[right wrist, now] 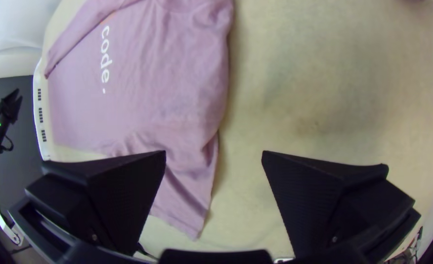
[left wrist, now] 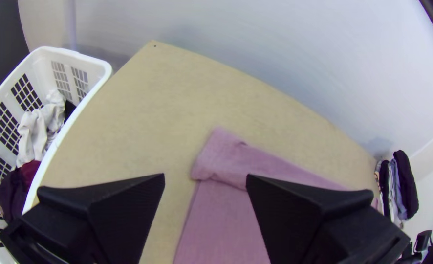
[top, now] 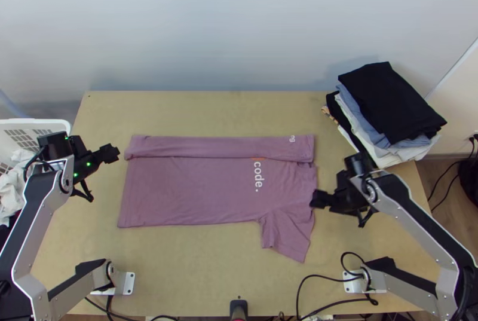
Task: Fold the t-shirt
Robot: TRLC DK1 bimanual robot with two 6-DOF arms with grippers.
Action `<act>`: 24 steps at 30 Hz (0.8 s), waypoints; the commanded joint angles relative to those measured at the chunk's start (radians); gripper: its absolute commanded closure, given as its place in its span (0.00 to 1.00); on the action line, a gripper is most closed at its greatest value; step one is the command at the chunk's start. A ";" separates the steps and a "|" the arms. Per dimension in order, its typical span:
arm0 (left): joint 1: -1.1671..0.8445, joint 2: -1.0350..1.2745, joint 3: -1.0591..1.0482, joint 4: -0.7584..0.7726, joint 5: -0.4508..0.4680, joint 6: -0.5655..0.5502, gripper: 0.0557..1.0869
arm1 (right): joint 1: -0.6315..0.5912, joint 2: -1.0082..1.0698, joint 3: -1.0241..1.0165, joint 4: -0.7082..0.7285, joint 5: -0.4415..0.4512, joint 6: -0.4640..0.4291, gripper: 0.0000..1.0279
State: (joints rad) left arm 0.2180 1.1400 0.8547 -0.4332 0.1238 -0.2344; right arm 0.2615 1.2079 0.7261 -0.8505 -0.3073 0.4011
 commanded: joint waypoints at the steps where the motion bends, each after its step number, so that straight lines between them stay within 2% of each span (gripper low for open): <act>1: 0.004 -0.028 -0.029 -0.013 0.010 0.010 0.20 | 0.039 0.038 -0.031 -0.009 -0.009 0.028 0.21; 6: 0.006 -0.040 -0.034 -0.019 0.008 0.010 0.20 | 0.078 0.067 -0.036 0.010 -0.009 0.027 0.45; 9: 0.011 -0.043 -0.036 -0.022 0.008 0.012 0.20 | 0.087 0.073 -0.034 0.024 -0.009 0.021 0.63; 19: 0.014 -0.045 -0.042 -0.030 0.008 0.017 0.20 | 0.110 0.148 -0.040 0.068 -0.007 0.018 0.66; 23: 0.015 -0.037 -0.048 -0.036 0.008 0.052 0.20 | 0.136 0.162 -0.044 0.076 -0.007 0.018 0.67; 24: 0.015 -0.033 -0.048 -0.047 0.008 0.076 0.20 | 0.142 0.162 -0.044 0.084 -0.007 0.016 0.79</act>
State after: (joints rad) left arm 0.2249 1.1114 0.8356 -0.4580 0.1238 -0.2058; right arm 0.3847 1.3533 0.7055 -0.7780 -0.3073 0.4122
